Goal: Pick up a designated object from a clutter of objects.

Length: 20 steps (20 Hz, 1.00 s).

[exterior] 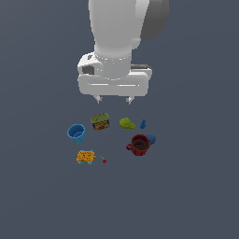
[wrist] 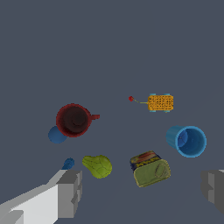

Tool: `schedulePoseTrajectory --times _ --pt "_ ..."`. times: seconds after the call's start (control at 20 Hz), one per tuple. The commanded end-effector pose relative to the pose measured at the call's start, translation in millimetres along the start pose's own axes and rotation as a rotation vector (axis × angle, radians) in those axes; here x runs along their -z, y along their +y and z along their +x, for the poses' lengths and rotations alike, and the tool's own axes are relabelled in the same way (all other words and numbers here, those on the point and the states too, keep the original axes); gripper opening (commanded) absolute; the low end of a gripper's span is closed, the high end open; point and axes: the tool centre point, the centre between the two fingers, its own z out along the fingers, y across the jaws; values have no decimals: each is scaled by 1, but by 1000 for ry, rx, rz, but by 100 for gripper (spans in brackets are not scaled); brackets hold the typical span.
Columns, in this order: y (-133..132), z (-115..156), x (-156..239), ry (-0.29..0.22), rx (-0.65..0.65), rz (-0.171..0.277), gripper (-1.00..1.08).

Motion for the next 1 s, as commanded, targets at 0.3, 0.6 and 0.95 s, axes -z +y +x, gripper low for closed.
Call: schedulePoseTrajectory --times 0.3,0.6,0.95 --pt "5 -5 1 -9 15 -3 100" --pt "9 -8 2 -15 28 -6 100" --pt "12 -9 -6 -15 -12 -3 100"
